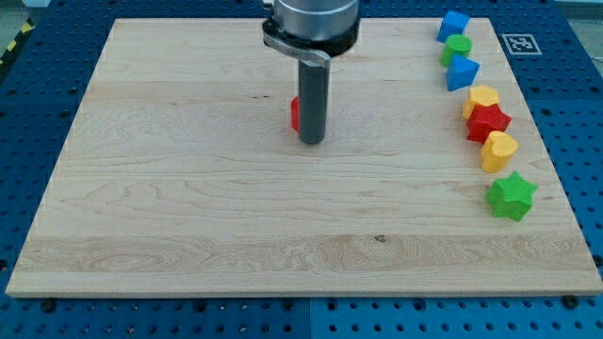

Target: Move the red circle to the top left of the board

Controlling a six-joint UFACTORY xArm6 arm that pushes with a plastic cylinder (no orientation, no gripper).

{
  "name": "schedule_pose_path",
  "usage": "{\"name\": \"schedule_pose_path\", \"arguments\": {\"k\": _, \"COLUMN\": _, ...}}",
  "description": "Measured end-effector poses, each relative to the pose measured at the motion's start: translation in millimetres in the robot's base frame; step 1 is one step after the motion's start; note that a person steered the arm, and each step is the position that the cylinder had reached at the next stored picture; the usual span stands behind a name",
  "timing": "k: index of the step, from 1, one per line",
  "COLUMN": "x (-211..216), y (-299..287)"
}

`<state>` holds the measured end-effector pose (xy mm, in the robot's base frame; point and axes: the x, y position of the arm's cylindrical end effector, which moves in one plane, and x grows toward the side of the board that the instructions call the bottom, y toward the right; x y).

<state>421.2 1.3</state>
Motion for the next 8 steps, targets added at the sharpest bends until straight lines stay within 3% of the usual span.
{"name": "schedule_pose_path", "arguments": {"k": 2, "x": -54, "y": -21}}
{"name": "schedule_pose_path", "arguments": {"k": 6, "x": -69, "y": 37}}
{"name": "schedule_pose_path", "arguments": {"k": 8, "x": -77, "y": -16}}
